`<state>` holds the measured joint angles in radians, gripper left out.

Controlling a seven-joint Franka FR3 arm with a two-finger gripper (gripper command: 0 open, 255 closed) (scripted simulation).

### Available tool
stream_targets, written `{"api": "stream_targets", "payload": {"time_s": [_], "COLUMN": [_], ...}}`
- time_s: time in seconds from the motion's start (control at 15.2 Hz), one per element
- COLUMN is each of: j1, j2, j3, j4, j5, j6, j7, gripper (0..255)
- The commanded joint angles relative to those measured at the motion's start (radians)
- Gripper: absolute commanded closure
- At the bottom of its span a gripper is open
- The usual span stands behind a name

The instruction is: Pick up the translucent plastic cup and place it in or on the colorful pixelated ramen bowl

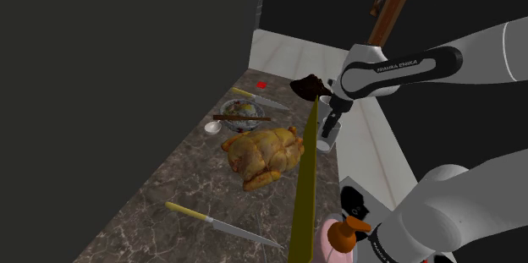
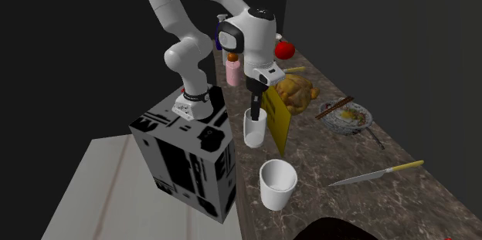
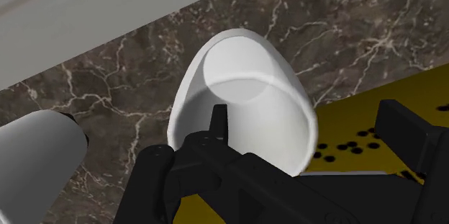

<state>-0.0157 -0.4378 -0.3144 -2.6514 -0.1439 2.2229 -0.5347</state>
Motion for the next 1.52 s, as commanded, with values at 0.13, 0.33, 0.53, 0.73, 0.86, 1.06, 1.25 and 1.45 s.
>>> {"api": "stream_targets", "payload": {"time_s": [0.13,0.33,0.53,0.73,0.86,1.06,1.25,1.45], "j1": [0.002,0.002,0.002,0.002,0.002,0.002,0.001,-0.001], "j2": [0.021,0.021,0.021,0.021,0.021,0.021,0.011,-0.015], "j3": [-0.005,-0.005,-0.005,-0.005,-0.005,-0.005,-0.003,0.004], "j4": [-0.018,-0.018,-0.018,-0.018,-0.018,-0.018,-0.011,0.012], "j5": [0.001,0.001,0.001,0.001,0.001,0.001,0.0,0.0], "j6": [0.04,0.04,0.04,0.04,0.04,0.04,0.023,-0.026], "j7": [-0.002,-0.002,-0.002,-0.002,-0.002,-0.002,-0.001,0.002], "gripper": [0,0,0,255,255,255,255,255]}}
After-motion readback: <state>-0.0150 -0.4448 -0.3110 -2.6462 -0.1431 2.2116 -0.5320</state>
